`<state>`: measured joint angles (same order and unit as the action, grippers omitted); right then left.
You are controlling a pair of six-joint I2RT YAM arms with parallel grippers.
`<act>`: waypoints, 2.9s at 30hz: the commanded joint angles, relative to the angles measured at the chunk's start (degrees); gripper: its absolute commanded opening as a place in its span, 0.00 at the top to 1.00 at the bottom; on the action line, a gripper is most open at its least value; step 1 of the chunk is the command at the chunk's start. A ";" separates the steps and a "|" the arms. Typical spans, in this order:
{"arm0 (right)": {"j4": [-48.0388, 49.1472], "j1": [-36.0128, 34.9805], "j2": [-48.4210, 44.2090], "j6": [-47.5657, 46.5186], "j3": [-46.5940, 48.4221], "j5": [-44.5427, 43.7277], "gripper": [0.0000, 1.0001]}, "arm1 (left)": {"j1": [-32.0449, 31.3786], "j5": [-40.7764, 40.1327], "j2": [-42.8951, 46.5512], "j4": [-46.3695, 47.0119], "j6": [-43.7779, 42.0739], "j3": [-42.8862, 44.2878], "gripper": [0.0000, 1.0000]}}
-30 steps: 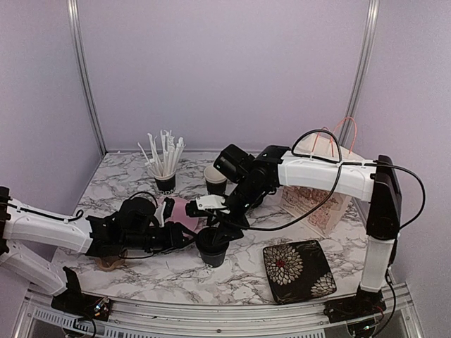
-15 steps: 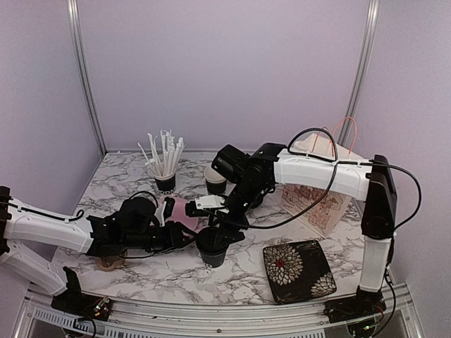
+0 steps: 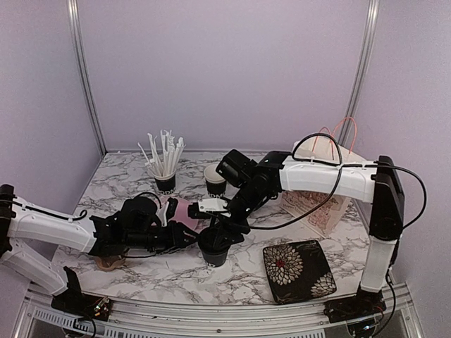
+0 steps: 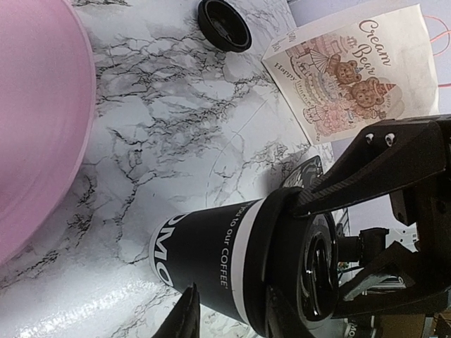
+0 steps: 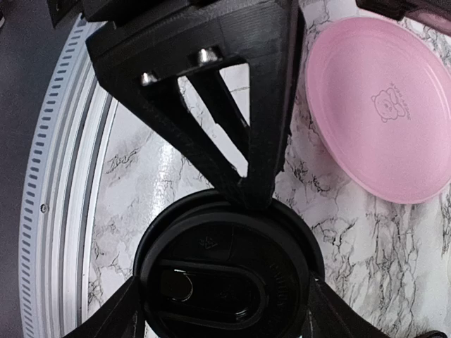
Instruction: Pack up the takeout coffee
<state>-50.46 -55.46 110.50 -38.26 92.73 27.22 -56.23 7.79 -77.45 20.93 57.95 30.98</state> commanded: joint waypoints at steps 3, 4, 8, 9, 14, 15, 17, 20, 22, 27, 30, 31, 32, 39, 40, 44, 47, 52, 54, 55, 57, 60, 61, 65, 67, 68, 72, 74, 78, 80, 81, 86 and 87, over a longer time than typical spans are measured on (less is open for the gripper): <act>3.39 -1.47 1.74 -1.59 -11.31 -5.54 0.46 | 0.14 3.89 -6.36 -2.91 0.82 -1.35 0.71; 4.15 -1.43 1.53 -1.77 -12.60 -5.73 0.47 | 0.27 4.27 -7.25 -2.93 1.11 -1.77 0.74; 6.61 -1.48 1.58 -2.57 -16.40 -5.78 0.47 | 1.22 5.93 -12.59 -2.95 3.02 -4.88 0.80; 7.06 -1.49 1.75 -2.75 -17.21 -5.57 0.48 | 1.43 6.43 -14.32 -2.87 3.63 -5.63 0.80; 9.08 -1.49 2.65 -3.31 -20.27 -5.52 0.50 | 1.65 9.34 -21.12 0.51 5.50 -7.99 0.82; 9.28 -1.49 2.62 -3.31 -20.73 -5.69 0.51 | 1.65 9.27 -20.63 0.63 5.49 -7.93 0.83; 9.48 -1.52 2.12 -3.25 -21.08 -5.70 0.52 | 1.50 8.85 -17.80 0.61 3.86 -6.91 0.83; 9.52 -1.42 0.68 -3.33 -21.16 -5.69 0.52 | 0.86 7.11 -10.16 0.48 0.49 -4.61 0.78; 9.63 -1.38 -0.42 -3.96 -21.10 -5.69 0.53 | 0.33 5.95 -5.62 -0.04 -2.76 -2.75 0.67; 8.17 -1.40 -3.19 -8.29 -20.23 -5.02 0.53 | -0.52 3.39 5.22 -2.39 -9.53 0.27 0.41; 5.56 -1.40 -4.20 -13.52 -18.50 -4.05 0.53 | -0.64 1.07 10.53 -5.72 -12.37 1.14 0.32; 3.99 -1.38 -4.16 -15.09 -17.37 -3.79 0.52 | -0.64 0.02 11.85 -7.01 -12.88 1.31 0.31; 2.23 -1.40 -3.91 -16.83 -15.93 -3.50 0.52 | -0.66 -0.92 12.97 -8.23 -13.50 1.39 0.31; -9.91 -0.21 -0.21 -25.01 -4.26 -1.63 0.41 | -0.64 -5.48 19.71 -11.87 -14.28 -0.40 0.30; -11.52 0.03 0.68 -25.81 -2.37 -1.24 0.39 | -0.64 -5.83 20.36 -11.98 -14.20 -1.00 0.30; -14.70 0.72 3.43 -27.04 2.67 -1.15 0.34 | -0.64 -7.43 21.63 -13.64 -13.87 -2.63 0.28; -16.01 1.42 4.41 -27.11 5.79 0.26 0.31 | -0.64 -7.46 20.85 -14.15 -13.68 -2.79 0.26; -17.27 2.65 4.95 -26.38 10.16 1.80 0.27 | -0.64 -9.37 18.17 -14.09 -14.89 -1.36 0.20; -17.73 3.18 4.68 -26.03 11.17 2.54 0.25 | -0.59 -9.36 16.50 -13.67 -16.17 -0.42 0.17; -17.74 3.51 4.41 -25.76 11.50 2.88 0.24 | -0.63 -9.33 15.58 -13.39 -16.95 0.23 0.16; -17.70 4.13 3.85 -25.37 11.89 3.63 0.23 | -0.56 -9.10 13.06 -12.72 -18.48 1.82 0.14; -17.51 5.10 3.05 -24.69 11.97 4.57 0.21 | -0.55 -8.14 8.84 -11.98 -20.96 5.20 0.12; -17.44 5.32 2.79 -24.47 11.99 4.73 0.20 | -0.53 -8.07 7.32 -11.92 -21.67 6.49 0.12; -16.39 6.02 1.25 -23.34 10.76 5.55 0.20 | -0.38 -5.16 1.78 -10.56 -24.96 11.14 0.11; -16.58 6.43 0.31 -22.72 10.11 5.63 0.20 | -0.24 -3.80 -1.33 -10.39 -26.18 14.11 0.11; -16.60 6.71 -0.40 -22.35 9.63 5.90 0.19 | -0.20 -3.22 -2.36 -10.45 -26.70 15.20 0.10; -15.06 8.43 -5.33 -19.73 6.67 7.24 0.19 | 0.01 -1.06 -6.50 -11.44 -29.86 18.93 0.10; -12.65 9.05 -8.34 -17.80 3.80 7.66 0.19 | 0.42 -0.37 -8.38 -12.45 -31.92 20.81 0.10; -5.10 9.54 -13.42 -10.18 -3.84 4.11 0.20 | 1.29 1.06 -11.66 -14.64 -33.79 24.03 0.10; -1.03 9.73 -15.27 -5.33 -8.65 1.29 0.22 | 1.38 1.43 -12.43 -14.90 -34.43 24.61 0.10; 1.45 9.80 -16.06 -2.23 -10.88 0.24 0.23 | 1.38 1.30 -12.77 -15.05 -34.91 24.83 0.10; 6.66 9.91 -18.35 5.59 -20.20 -0.15 0.24 | 1.92 1.86 -15.14 -16.32 -37.73 27.11 0.12; 5.34 9.95 -17.58 5.51 -20.67 0.51 0.24 | 2.18 2.66 -15.82 -16.52 -37.97 27.73 0.13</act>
<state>-49.17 -45.93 93.30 -40.23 75.26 28.77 -54.76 8.21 -91.18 6.81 23.31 55.66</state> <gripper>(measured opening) 0.765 0.881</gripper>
